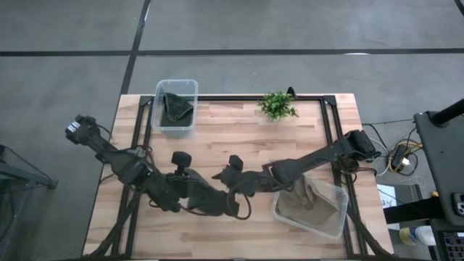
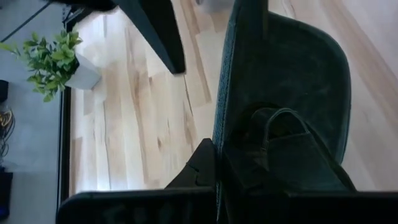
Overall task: Pick & Place hat
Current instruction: Put the black cap into the top transparent bin
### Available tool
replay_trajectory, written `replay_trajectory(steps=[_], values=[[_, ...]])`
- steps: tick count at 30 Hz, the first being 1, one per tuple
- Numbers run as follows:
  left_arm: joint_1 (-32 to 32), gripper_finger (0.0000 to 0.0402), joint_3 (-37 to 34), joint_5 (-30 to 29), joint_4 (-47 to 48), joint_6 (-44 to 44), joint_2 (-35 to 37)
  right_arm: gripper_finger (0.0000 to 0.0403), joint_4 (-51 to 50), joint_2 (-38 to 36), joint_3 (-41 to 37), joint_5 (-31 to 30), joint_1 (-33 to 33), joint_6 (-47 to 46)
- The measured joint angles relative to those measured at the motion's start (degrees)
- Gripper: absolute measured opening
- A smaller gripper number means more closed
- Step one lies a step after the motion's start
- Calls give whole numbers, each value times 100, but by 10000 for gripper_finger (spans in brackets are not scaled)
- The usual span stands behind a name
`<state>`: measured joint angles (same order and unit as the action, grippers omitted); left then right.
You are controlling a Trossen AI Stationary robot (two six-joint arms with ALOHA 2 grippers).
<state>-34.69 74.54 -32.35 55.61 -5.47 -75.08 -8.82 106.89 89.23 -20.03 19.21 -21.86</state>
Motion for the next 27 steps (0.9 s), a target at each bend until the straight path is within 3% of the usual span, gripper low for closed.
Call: replay_trajectory(steps=[5, 8, 16, 21, 27], values=[[137, 1, 127, 277, -25, 66, -133, 228, -133, 0, 0, 49, -40, -203], [133, 1, 161, 287, -31, 93, -201, 202, -284, 0, -4, 71, -45, -445], [137, 5, 129, 288, -59, 13, -211, 26, -339, 0, -33, 113, -43, -322], [133, 17, 241, 202, -48, -570, -204, 13, -340, -3, -35, 57, -45, -297], [161, 76, 572, -143, 18, -772, -148, 11, -490, 13, -55, -262, -91, -225]])
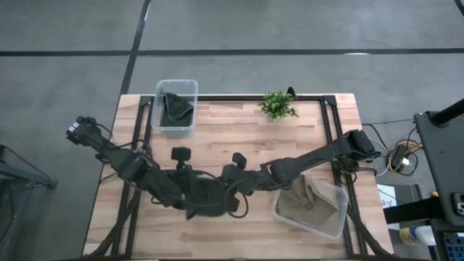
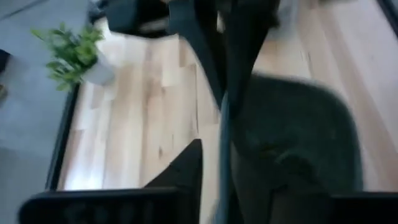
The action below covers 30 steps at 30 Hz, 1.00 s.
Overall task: Pick & Place hat
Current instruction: Put the black cap into the top transparent bin
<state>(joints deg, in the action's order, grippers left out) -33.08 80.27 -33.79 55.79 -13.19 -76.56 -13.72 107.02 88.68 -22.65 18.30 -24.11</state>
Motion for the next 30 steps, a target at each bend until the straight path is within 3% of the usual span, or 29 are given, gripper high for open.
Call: replay_trajectory(steps=[3, 8, 17, 22, 30], values=[[-12, 109, 206, -395, -35, -9, 0, 11, 45, -2, 2, -157, -96, 19], [-42, 145, 590, -1667, 38, -782, 7, 10, 74, -21, 6, -653, -311, 399], [-153, 149, 771, -1882, -136, -1250, 161, 9, 68, -534, 420, -2685, -599, 2064], [-203, 149, 767, -2316, 36, -1345, 215, 9, 421, -1107, 551, -3761, -594, 3325], [-162, 149, 761, -3733, 428, -1043, 261, 9, 1013, -2033, 528, -3328, -583, 4291]])
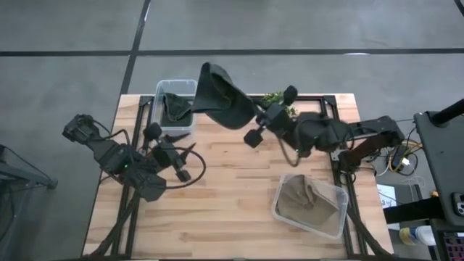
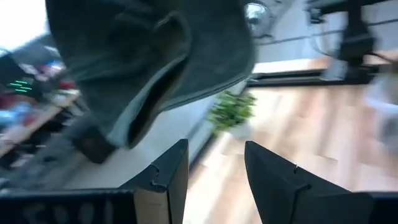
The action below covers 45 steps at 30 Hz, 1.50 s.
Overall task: Pick & Place hat
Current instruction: Put the black cap into the top transparent bin
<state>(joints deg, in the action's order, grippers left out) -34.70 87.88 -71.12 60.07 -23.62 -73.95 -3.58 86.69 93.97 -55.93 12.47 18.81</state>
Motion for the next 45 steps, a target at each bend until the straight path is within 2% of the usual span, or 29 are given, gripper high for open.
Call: replay_trajectory(steps=[3, 7, 15, 18, 22, 25, 26, 30, 31, 33, 35, 39, 45], values=[[40, 149, 0, -416, 129, -145, 1, 10, 246, -167, -21, 213, 0, 364], [226, 149, -2, -445, 312, -1006, 20, 10, 730, -299, -43, 652, 2, 865], [631, 149, -315, -434, 280, -1977, 61, 11, 1541, -228, -56, 1663, 0, 1688], [662, 149, -440, -634, -105, -1936, 125, 11, 1791, -175, -56, 2013, 1, 1862], [647, 149, -463, -766, -880, -1269, 145, 12, 1993, -142, -56, 2066, 2, 2166], [647, 149, -501, -226, -1572, -391, 134, 12, 2066, -151, -56, 2131, -16, 2221], [647, 149, -545, 197, -1765, -22, 132, 12, 2106, -155, -56, 2155, -17, 2240], [646, 149, -822, 3067, -2736, 1217, 104, 12, 2203, -170, -56, 2177, -7, 2371], [635, 149, -920, 3528, -3148, 1517, 103, 12, 2204, -174, -56, 2179, -7, 2366], [636, 149, -1161, 4082, -4116, 1961, 112, 12, 2205, -181, -56, 2193, -9, 2382], [643, 149, -1446, 4428, -5178, 2476, 140, 12, 2245, -181, -56, 2191, -3, 2455], [726, 149, -2214, 4600, -7299, 3057, 158, 12, 2548, -221, -56, 2192, 4, 2730], [1060, 149, -3845, 4321, -10403, 3488, 218, 12, 2764, -480, -52, 2312, 0, 2626]])
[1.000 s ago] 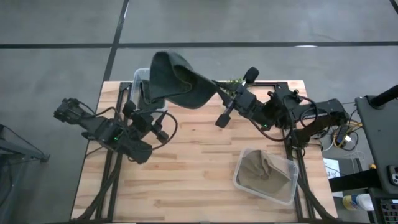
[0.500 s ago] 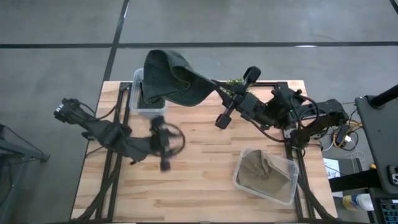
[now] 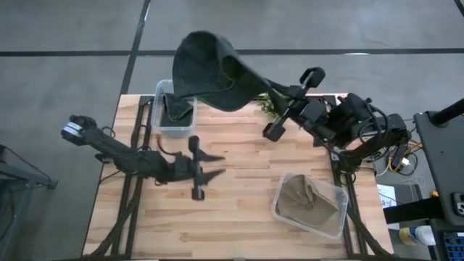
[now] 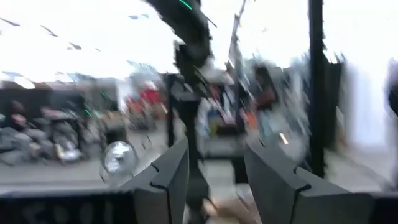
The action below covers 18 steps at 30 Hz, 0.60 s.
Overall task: Pick & Place hat
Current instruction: Put the black cap into the top transparent bin
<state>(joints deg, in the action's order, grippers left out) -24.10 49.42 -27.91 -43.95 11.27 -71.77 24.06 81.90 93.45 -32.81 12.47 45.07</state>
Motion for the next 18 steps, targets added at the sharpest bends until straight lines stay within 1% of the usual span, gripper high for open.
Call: replay_trajectory(steps=[4, 5, 7, 11, 14, 18], values=[[276, 149, -872, -54, -2099, 201, 184, 12, -244, -16, -4, 34, 0, -211], [332, 149, -1030, -69, -2462, 208, 222, 12, -342, -14, -16, 34, 0, -285], [437, 149, -1272, -68, -2873, 212, 300, 12, -494, -1, -46, 34, 0, -474], [527, 149, -1434, -216, -2931, 196, 506, 12, -503, 142, -107, 52, 0, -632], [525, 149, -1440, -111, -2894, 219, 581, 12, -502, 326, -109, 139, 0, -776], [525, 149, -1365, -69, -2846, 216, 662, 12, -450, 624, -109, 139, 0, -717]])
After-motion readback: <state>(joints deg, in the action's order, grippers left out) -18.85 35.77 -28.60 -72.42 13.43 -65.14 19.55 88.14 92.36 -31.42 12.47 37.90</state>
